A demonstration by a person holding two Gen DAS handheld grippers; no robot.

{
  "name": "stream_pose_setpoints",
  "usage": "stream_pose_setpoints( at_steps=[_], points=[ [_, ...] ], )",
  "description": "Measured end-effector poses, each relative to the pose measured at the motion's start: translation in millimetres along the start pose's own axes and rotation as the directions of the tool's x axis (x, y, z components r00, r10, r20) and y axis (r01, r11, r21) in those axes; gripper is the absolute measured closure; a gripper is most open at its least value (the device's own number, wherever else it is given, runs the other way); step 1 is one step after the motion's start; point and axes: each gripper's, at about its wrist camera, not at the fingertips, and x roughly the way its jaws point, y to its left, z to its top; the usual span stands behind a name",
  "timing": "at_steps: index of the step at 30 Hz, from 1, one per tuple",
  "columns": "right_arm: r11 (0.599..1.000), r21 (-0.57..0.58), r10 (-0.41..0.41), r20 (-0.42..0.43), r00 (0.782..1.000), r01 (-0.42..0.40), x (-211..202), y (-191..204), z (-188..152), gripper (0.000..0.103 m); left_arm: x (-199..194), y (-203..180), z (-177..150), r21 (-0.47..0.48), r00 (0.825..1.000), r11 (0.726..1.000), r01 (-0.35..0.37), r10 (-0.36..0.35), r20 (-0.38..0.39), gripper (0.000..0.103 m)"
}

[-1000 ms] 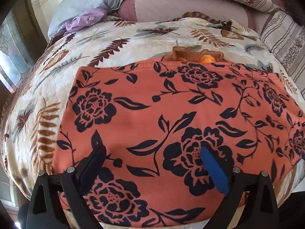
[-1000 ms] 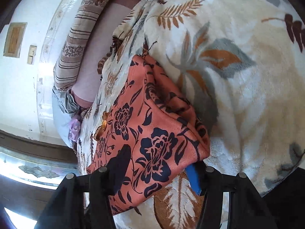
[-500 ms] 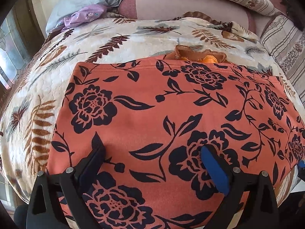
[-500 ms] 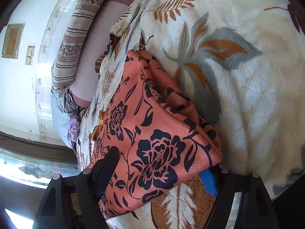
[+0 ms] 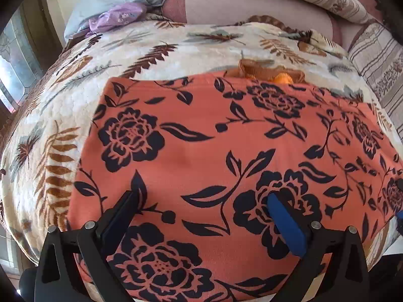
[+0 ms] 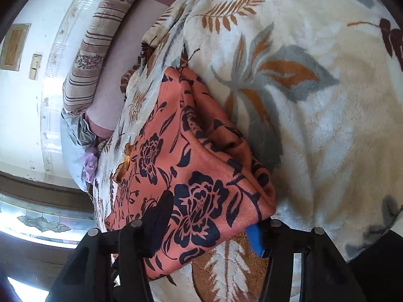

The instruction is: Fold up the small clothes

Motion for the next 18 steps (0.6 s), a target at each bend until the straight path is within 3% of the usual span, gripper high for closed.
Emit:
stream_pose_setpoints(
  at_steps=[2, 4, 10, 12, 14, 18],
  points=[
    [1.000, 0.028, 0.013, 0.001, 1.000, -0.013, 3, -3, 1, 0.035, -4, -2, 0, 0.018, 0.999, 1.000, -0.006, 0.005, 0.043, 0.000],
    [0.998, 0.036, 0.043, 0.012, 0.999, -0.044, 5, -3, 2, 0.027, 14, -4, -5, 0.042, 1.000, 0.999, -0.005, 0.005, -0.011, 0.000],
    [1.000, 0.009, 0.011, 0.011, 1.000, -0.011, 10, 5, 3, 0.027, 10, 0, -7, 0.025, 0.999, 0.999, 0.026, -0.026, 0.022, 0.000],
    [0.999, -0.022, -0.029, 0.011, 1.000, 0.029, 10, 9, 2, 0.036, 8, 1, -8, 0.027, 0.999, 0.999, 0.028, -0.029, 0.030, 0.000],
    [0.994, -0.054, -0.090, 0.012, 0.996, 0.091, 10, 10, 2, 0.063, 8, 1, -9, 0.027, 0.999, 0.999, 0.026, -0.027, 0.035, 0.000],
    [0.989, -0.079, -0.129, 0.004, 0.992, 0.129, 8, 7, 5, 0.084, 9, 0, -9, 0.027, 0.999, 0.999, 0.026, -0.027, 0.037, 0.000]
  ],
)
